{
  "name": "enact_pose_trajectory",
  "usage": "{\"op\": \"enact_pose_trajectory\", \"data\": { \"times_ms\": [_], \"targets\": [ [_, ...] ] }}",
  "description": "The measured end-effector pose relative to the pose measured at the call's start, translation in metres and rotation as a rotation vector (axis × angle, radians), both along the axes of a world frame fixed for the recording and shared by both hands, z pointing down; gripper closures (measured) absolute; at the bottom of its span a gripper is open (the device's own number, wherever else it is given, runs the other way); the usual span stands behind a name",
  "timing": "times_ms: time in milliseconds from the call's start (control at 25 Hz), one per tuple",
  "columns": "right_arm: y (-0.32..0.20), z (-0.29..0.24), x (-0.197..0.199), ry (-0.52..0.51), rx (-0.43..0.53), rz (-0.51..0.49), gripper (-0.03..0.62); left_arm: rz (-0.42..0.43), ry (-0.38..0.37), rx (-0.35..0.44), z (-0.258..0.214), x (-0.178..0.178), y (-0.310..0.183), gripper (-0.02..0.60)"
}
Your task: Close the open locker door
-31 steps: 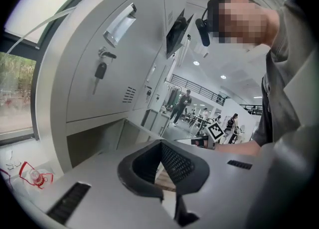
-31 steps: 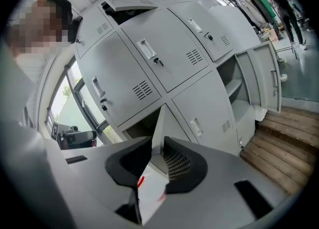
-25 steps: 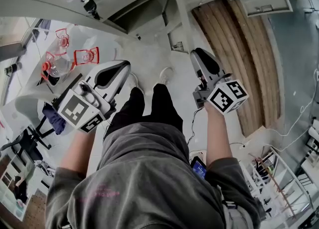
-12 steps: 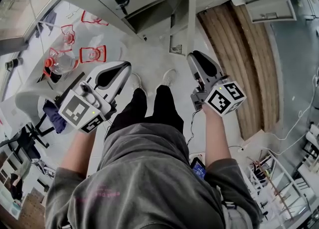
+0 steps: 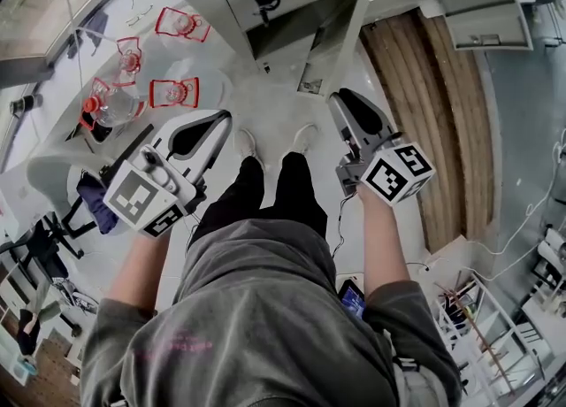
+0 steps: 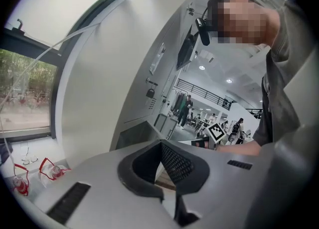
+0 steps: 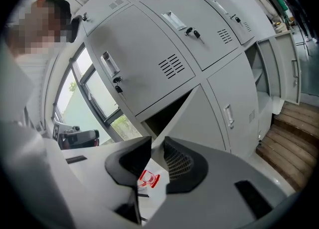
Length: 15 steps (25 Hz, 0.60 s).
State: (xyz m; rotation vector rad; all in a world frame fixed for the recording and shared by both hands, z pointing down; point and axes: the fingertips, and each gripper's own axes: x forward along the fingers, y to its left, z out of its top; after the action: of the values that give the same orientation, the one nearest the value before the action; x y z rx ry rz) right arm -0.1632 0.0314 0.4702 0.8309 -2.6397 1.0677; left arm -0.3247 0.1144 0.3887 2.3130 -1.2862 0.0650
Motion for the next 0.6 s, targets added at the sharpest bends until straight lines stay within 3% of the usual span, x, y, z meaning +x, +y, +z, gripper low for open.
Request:
{"op": "enact_pose_trajectory", "data": {
  "times_ms": [600],
  "targets": [
    [-0.002, 0.001, -0.053, -0.014, -0.019, -0.042, 0.508, -0.050, 0.006, 0.007, 0.001, -0.040, 0.015, 0.568]
  ]
}}
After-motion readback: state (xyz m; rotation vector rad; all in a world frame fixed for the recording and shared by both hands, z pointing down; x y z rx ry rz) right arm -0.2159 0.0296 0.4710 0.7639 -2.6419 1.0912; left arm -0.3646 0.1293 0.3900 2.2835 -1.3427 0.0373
